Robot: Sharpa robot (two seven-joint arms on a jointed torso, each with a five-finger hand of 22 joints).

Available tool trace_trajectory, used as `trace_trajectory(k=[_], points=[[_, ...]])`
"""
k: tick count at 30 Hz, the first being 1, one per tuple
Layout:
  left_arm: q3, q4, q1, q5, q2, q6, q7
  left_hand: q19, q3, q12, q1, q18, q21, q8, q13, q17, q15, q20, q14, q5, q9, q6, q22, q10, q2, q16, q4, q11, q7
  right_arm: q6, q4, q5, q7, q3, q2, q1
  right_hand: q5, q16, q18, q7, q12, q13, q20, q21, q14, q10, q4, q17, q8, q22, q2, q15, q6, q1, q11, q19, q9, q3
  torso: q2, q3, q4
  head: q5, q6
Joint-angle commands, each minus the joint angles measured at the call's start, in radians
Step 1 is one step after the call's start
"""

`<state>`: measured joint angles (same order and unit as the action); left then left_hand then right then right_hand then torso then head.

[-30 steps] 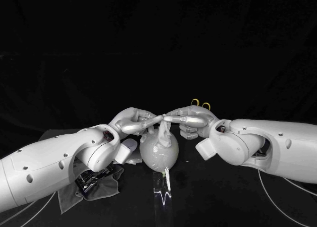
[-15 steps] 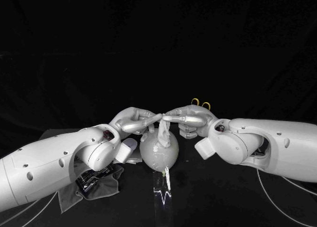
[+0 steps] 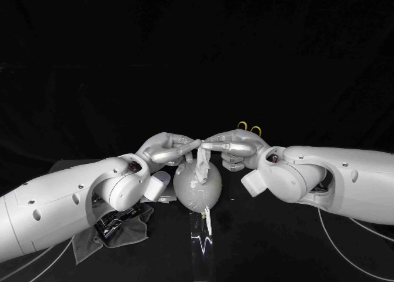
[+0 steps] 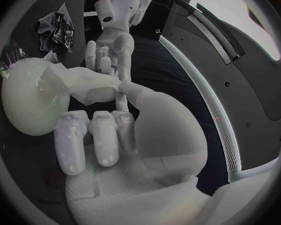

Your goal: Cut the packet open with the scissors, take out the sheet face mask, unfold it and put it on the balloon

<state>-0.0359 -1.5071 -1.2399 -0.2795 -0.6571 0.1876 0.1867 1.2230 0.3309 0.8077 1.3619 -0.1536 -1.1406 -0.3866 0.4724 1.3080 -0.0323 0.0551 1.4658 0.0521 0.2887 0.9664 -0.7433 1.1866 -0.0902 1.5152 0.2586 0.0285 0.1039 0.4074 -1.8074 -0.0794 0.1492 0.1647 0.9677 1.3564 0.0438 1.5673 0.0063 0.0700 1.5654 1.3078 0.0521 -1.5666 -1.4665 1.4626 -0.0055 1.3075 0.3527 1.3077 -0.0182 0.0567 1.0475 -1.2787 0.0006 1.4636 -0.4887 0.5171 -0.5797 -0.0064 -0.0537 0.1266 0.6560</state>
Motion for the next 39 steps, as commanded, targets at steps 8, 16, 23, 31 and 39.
trace_trajectory(k=[8,16,23,31,39], points=[[0.002,-0.004,-0.002,0.064,0.004,-0.043,0.027,-0.012,0.048,-0.013,0.087,0.006,-0.015,-0.005,0.000,0.107,-0.016,-0.004,0.060,-0.004,0.009,0.022,-0.011,-0.001,0.005,0.009,-0.054,-0.014,-0.009,-0.016,0.005,-0.015,0.006,0.000,-0.003,0.000,0.005,0.003,-0.006,0.000,0.005,0.263,-0.004,-0.004,-0.104,0.108,-0.002,0.263,0.011,0.263,0.004,0.006,0.003,0.003,-0.004,0.107,-0.059,0.007,0.000,0.0000,0.0006,0.000,0.000],[0.002,-0.004,-0.002,0.072,0.005,-0.038,0.031,-0.010,0.141,-0.043,0.130,0.010,-0.042,-0.033,-0.010,0.130,-0.018,-0.009,0.067,-0.003,0.039,0.037,-0.042,0.020,0.002,0.016,-0.130,-0.016,-0.008,-0.016,0.005,-0.020,0.005,0.000,-0.004,0.000,0.005,0.003,-0.006,0.000,0.005,0.263,-0.004,-0.004,-0.104,0.108,-0.002,0.263,0.013,0.263,0.004,0.005,0.001,0.004,-0.004,0.107,-0.062,0.008,0.000,0.0001,0.0006,0.000,0.001],[0.002,-0.003,-0.002,0.074,0.007,-0.013,0.043,-0.010,0.245,-0.066,0.080,0.013,-0.066,-0.063,-0.012,0.143,-0.018,-0.009,0.071,-0.003,0.084,0.028,-0.071,0.044,-0.021,0.020,-0.173,-0.017,-0.009,-0.017,0.004,-0.024,0.004,0.000,-0.003,0.000,0.005,0.003,-0.006,0.000,0.005,0.263,-0.004,-0.004,-0.104,0.108,-0.002,0.263,0.013,0.263,0.004,0.005,0.001,0.004,-0.004,0.107,-0.062,0.008,0.000,-0.0002,0.0005,-0.001,0.001],[0.002,-0.003,-0.002,0.078,0.006,0.024,0.057,0.000,0.370,-0.064,0.011,0.018,-0.097,-0.087,0.004,0.159,-0.022,-0.011,0.077,-0.001,0.139,0.020,-0.112,0.062,-0.050,0.025,-0.218,-0.021,-0.012,-0.014,0.002,-0.028,0.007,0.000,-0.001,0.000,0.005,0.003,-0.006,0.000,0.005,0.263,-0.004,-0.004,-0.104,0.108,-0.002,0.263,0.013,0.263,0.004,0.005,0.001,0.004,-0.004,0.107,-0.062,0.008,0.000,0.0000,-0.0001,-0.001,0.001],[0.002,-0.002,-0.002,0.079,-0.001,0.038,0.053,0.004,0.397,-0.063,-0.009,0.019,-0.105,-0.093,0.009,0.162,-0.023,-0.012,0.078,0.000,0.156,0.017,-0.122,0.065,-0.055,0.025,-0.231,-0.022,-0.013,0.001,-0.001,-0.030,0.019,0.000,0.006,0.000,0.005,0.003,-0.006,-0.001,0.005,0.263,-0.004,-0.004,-0.104,0.108,-0.004,0.263,0.017,0.263,0.003,0.005,-0.001,0.004,-0.004,0.107,-0.065,0.009,0.000,0.0000,0.0000,-0.001,0.000]])
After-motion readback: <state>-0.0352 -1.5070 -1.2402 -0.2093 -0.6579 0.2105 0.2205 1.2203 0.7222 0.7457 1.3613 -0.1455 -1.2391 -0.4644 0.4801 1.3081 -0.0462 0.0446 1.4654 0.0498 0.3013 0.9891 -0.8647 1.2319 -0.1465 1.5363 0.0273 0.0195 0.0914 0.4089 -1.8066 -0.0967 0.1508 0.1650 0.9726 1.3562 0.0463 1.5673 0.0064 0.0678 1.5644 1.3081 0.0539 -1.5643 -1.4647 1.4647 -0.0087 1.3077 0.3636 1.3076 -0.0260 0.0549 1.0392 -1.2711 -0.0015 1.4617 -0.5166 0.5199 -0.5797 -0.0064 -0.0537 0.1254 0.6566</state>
